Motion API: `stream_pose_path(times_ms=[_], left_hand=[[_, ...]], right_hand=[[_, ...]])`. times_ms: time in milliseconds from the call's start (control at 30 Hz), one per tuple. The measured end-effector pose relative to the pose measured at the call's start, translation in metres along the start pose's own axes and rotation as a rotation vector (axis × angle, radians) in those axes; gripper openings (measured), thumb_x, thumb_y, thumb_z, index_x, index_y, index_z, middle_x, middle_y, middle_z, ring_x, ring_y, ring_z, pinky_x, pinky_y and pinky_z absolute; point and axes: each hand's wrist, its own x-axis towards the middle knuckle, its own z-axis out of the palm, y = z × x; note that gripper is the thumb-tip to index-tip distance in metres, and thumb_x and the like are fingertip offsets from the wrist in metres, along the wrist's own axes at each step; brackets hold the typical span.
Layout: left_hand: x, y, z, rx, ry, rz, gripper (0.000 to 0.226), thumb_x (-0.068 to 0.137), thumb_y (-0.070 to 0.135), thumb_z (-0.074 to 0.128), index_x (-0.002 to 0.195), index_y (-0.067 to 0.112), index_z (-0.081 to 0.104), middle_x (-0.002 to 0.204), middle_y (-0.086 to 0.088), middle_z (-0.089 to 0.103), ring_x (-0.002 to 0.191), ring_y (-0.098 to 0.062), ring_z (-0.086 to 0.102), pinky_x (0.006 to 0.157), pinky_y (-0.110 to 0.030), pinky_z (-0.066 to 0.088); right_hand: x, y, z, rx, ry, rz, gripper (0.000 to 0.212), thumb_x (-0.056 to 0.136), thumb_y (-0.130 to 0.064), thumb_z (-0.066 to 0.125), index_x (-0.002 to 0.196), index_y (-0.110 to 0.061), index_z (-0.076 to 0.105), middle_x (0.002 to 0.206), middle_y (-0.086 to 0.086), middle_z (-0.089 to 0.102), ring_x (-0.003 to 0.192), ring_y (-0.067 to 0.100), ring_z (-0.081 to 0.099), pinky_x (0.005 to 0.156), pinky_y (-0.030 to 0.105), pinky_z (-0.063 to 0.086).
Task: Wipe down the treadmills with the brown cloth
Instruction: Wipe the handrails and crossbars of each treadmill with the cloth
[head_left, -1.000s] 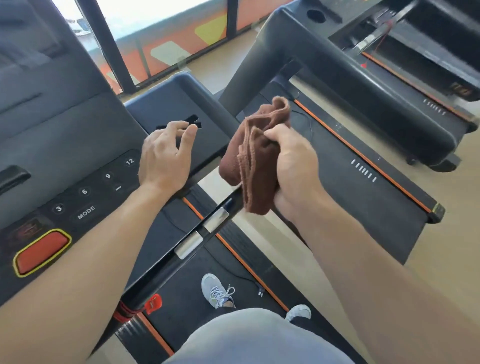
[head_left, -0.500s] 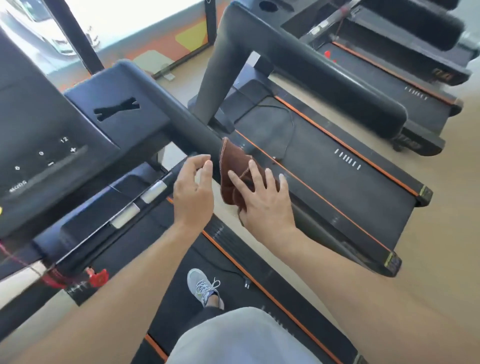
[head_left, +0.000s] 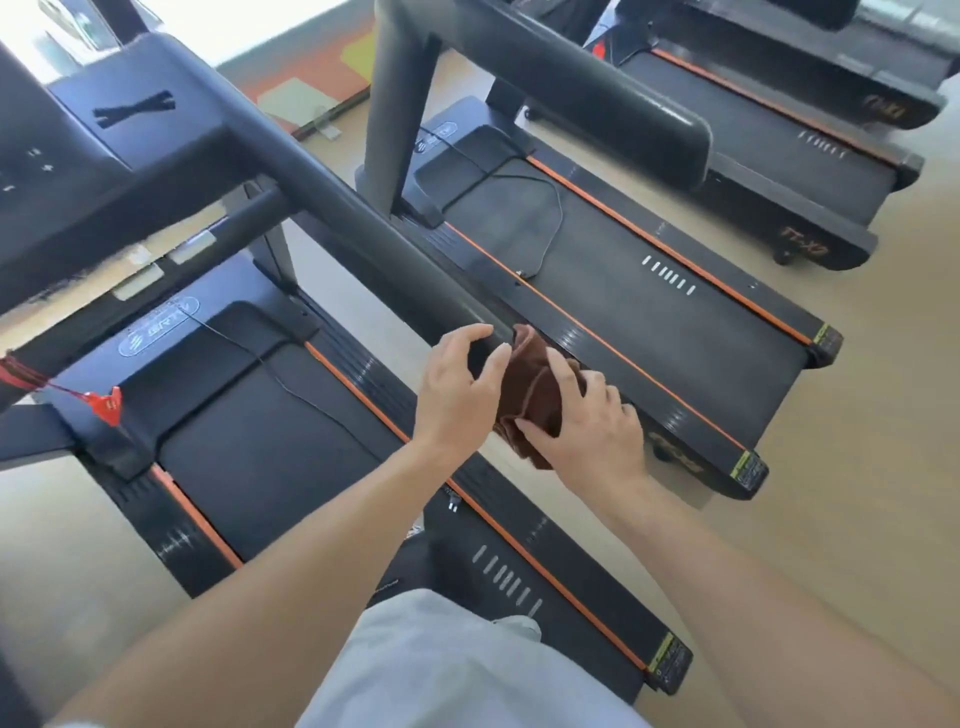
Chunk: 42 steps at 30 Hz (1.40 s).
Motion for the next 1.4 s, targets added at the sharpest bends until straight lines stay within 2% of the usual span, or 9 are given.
stream_pose_path(times_ms=[200,333,500,700,800,933,1067,1300,1400], left_hand=[[-0.012,0.022,0.032,0.227,-0.186,0.104,0.032,0.102,0.037,0.058,0.132,0.025,0.061,0.14,0.006,0.055,0.143,-0.013,0.034,0.121,-0.04,0.029],[-0.009,0.025,0.05,0.575,-0.316,0.274,0.032,0.099,0.038,0.062,0.126,0.023,0.066,0.136,0.005,0.06,0.145,-0.021,0.032,0.126,-0.044,0.0],[0.001,0.047,0.086,0.731,-0.529,0.264,0.038,0.1,0.051,0.055,0.13,0.027,0.06,0.117,0.013,0.07,0.124,-0.016,0.049,0.124,-0.042,0.016],[0.027,0.051,0.136,0.836,-0.62,0.182,0.047,0.096,0.065,0.048,0.13,0.033,0.056,0.125,0.009,0.069,0.116,-0.021,0.062,0.1,-0.039,0.041],[0.047,0.052,0.153,0.711,-0.723,0.097,0.059,0.09,0.067,0.06,0.137,0.032,0.054,0.13,0.008,0.065,0.118,-0.021,0.061,0.098,-0.039,0.049],[0.078,0.051,0.173,0.43,-0.906,0.048,0.067,0.079,0.028,0.087,0.138,0.024,0.056,0.128,0.002,0.066,0.115,-0.018,0.062,0.1,-0.032,0.05],[0.111,0.046,0.186,0.182,-0.768,-0.062,0.044,0.076,0.017,0.089,0.115,0.018,0.068,0.104,-0.007,0.077,0.084,-0.011,0.066,0.069,-0.014,0.048],[0.153,0.071,0.221,-0.431,-0.516,-0.442,0.029,0.091,0.016,0.078,0.117,0.008,0.068,0.111,-0.01,0.076,0.099,-0.018,0.073,0.094,-0.036,0.059],[0.166,0.097,0.234,-0.412,-0.402,-0.382,0.017,0.091,0.017,0.077,0.105,0.01,0.071,0.1,-0.003,0.078,0.094,-0.012,0.073,0.086,-0.023,0.057]], right_hand=[[-0.061,0.083,0.025,0.61,-0.142,0.402,0.015,0.104,-0.033,0.057,0.118,-0.038,0.057,0.107,-0.008,0.069,0.1,0.023,0.066,0.081,0.033,0.048],[-0.083,0.132,0.037,0.779,-0.146,0.717,0.019,0.103,-0.035,0.058,0.12,-0.027,0.061,0.113,0.0,0.07,0.101,0.025,0.066,0.085,0.037,0.051],[-0.081,0.165,0.018,0.772,-0.097,0.7,0.024,0.099,-0.038,0.064,0.121,-0.029,0.062,0.113,-0.001,0.071,0.103,0.026,0.066,0.092,0.043,0.055],[-0.06,0.174,-0.009,0.896,-0.007,0.619,0.029,0.098,-0.03,0.069,0.126,-0.025,0.064,0.113,-0.002,0.071,0.101,0.02,0.066,0.072,0.028,0.051],[-0.036,0.172,-0.019,1.017,0.014,0.572,0.025,0.096,-0.03,0.071,0.121,-0.027,0.065,0.108,-0.01,0.072,0.098,0.006,0.067,0.069,0.016,0.048],[0.017,0.169,-0.034,1.252,-0.082,0.523,0.015,0.1,-0.027,0.066,0.114,-0.021,0.07,0.098,-0.009,0.077,0.083,0.006,0.073,0.063,0.011,0.051],[0.082,0.174,-0.047,1.382,-0.185,0.527,0.027,0.106,-0.033,0.054,0.117,-0.014,0.071,0.11,0.01,0.077,0.095,0.026,0.076,0.082,0.038,0.061],[0.165,0.197,-0.057,1.325,-0.027,0.625,0.017,0.097,-0.026,0.067,0.111,-0.03,0.073,0.111,-0.005,0.076,0.112,0.021,0.069,0.101,0.046,0.055],[0.19,0.202,-0.06,1.101,0.173,0.678,0.023,0.099,-0.029,0.064,0.122,-0.034,0.065,0.118,-0.012,0.07,0.116,0.015,0.064,0.103,0.04,0.052]])
